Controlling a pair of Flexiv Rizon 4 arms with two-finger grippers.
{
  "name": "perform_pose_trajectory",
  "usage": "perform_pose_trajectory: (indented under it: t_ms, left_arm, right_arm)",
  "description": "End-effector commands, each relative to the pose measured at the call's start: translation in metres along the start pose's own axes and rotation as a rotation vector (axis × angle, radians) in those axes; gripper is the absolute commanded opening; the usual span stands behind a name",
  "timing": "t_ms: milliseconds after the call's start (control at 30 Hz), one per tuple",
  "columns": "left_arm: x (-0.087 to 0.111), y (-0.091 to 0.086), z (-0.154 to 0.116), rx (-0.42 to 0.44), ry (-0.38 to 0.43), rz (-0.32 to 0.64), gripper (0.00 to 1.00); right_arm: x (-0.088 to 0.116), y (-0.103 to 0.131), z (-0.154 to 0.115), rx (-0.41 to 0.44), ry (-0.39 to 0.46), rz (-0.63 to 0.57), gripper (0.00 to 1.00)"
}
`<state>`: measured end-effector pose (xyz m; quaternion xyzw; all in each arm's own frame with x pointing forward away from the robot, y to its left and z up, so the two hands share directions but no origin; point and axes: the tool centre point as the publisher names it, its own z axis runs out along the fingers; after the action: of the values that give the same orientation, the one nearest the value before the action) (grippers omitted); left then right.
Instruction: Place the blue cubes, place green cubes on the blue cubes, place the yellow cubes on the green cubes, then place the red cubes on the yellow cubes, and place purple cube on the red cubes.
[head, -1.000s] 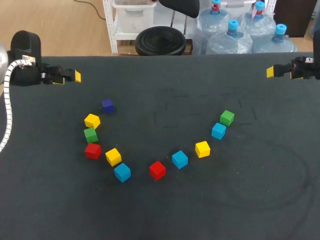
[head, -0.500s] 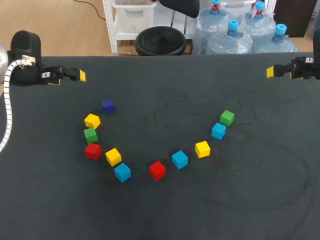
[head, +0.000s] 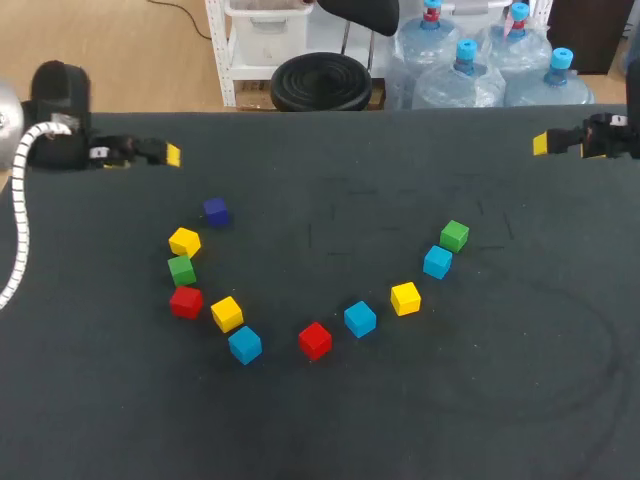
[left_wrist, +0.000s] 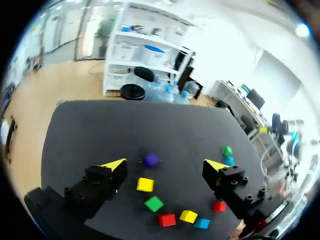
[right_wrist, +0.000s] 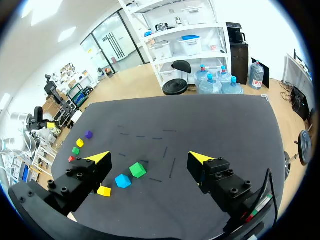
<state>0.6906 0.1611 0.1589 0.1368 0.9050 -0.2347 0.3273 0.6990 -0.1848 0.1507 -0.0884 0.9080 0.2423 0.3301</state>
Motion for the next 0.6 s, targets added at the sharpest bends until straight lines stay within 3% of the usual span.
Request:
perform_pose_trajectory:
  t_ms: [33, 200, 400, 467, 533, 600]
  left_arm:
    - [-0.005, -0.028, -0.006, -0.035, 0.126, 0.2, 1.0]
    - [0.01, -0.05, -0.015, -0.053, 0.237, 0.265, 1.0]
    - [0.05, -0.058, -0.026, -0.057, 0.392, 0.26, 1.0]
    - [0.065, -0.065, -0.026, -0.031, 0.437, 0.26, 1.0]
    - [0.083, -0.08, -0.023, 0.041, 0.474, 0.327, 1.0]
    - [0.093, -0.085, -0.02, 0.107, 0.436, 0.306, 1.0]
  right_arm:
    - [0.0, 0.0, 0.0, 0.001, 0.0, 0.001, 1.0]
    - [0.0, 0.0, 0.0, 0.001, 0.0, 0.001, 1.0]
    - [0.0, 0.0, 0.0, 0.001, 0.0, 0.001, 1.0]
    - [0.0, 0.0, 0.0, 0.001, 0.0, 0.001, 1.0]
    - [0.0, 0.0, 0.0, 0.001, 0.0, 0.001, 1.0]
    - [0.0, 0.0, 0.0, 0.001, 0.0, 0.001, 1.0]
